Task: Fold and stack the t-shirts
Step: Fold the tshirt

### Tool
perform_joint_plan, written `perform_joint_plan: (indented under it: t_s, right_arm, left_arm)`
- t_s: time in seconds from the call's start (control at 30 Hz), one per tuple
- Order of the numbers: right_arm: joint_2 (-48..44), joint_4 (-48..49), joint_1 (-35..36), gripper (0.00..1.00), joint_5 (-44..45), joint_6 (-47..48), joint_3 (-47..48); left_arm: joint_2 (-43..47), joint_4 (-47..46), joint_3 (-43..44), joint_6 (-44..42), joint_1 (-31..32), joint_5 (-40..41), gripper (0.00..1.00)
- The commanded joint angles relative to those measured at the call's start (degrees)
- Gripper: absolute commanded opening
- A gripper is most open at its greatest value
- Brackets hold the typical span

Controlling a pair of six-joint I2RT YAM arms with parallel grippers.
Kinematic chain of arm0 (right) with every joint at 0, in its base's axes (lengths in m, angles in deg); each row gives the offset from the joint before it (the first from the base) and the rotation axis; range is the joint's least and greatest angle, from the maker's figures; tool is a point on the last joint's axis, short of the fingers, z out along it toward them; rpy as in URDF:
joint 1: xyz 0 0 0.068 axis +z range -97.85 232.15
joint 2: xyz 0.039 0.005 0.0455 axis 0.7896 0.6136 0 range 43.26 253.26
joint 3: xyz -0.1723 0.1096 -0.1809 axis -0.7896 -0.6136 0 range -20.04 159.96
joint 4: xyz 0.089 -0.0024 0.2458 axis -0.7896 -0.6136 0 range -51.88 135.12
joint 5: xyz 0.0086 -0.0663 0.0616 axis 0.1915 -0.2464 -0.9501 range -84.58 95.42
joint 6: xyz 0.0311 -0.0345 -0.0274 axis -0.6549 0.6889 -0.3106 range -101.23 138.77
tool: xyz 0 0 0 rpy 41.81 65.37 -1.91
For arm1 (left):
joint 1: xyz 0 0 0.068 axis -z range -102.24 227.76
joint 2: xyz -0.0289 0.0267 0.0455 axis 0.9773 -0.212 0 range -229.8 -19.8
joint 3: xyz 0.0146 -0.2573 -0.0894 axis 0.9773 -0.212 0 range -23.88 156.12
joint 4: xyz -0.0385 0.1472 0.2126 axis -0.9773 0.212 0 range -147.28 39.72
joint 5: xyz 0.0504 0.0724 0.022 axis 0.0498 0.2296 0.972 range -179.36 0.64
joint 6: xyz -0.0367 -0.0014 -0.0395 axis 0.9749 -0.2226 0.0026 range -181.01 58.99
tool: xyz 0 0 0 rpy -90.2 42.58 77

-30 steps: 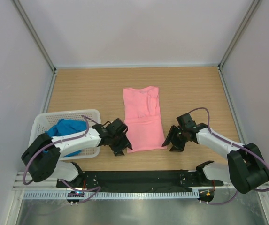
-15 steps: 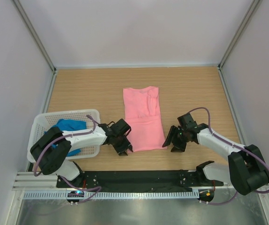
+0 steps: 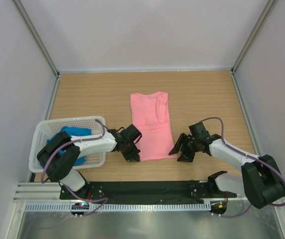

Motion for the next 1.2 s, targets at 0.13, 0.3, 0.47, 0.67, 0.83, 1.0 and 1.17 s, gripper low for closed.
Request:
perform_joint_plan:
  t_s: [0.13, 0.3, 0.47, 0.67, 0.83, 1.0, 1.17]
  right_arm:
    - [-0.33, 2.99, -0.66, 0.59, 5.82, -6.12, -3.3]
    - [-0.07, 1.58, -1.37, 0.56, 9.26, -6.83, -3.21]
    - [1.86, 2.37, -1.37, 0.52, 10.14, -6.65, -3.83]
    - [4.85, 2.72, -1.28, 0.48, 10.93, -4.46, -2.95]
    - [5.99, 2.55, -1.28, 0.41, 11.28, -3.93, -3.21]
    - [6.61, 3.6, -1.37, 0.25, 10.05, -2.88, -3.65]
    - [5.65, 2.64, -1.02, 0.04, 7.6, 1.51, -3.3]
  left_arm:
    - [-0.95, 2.38, 2.34, -1.84, 0.03, 3.73, 0.0]
    - [-1.12, 3.26, 2.87, -2.1, 0.03, 3.73, 0.07]
    - [-0.77, 3.96, 2.87, -2.89, 0.12, 5.57, 0.44]
    - [-2.08, 4.14, 2.95, -3.42, 0.03, 5.92, 0.51]
    - [-3.23, 4.22, 2.87, -3.6, 0.12, 5.92, 0.47]
    - [-3.67, 4.14, 2.69, -4.39, 0.12, 6.01, 0.27]
    - [-4.11, 4.92, 3.04, -6.23, 0.12, 5.04, 0.0]
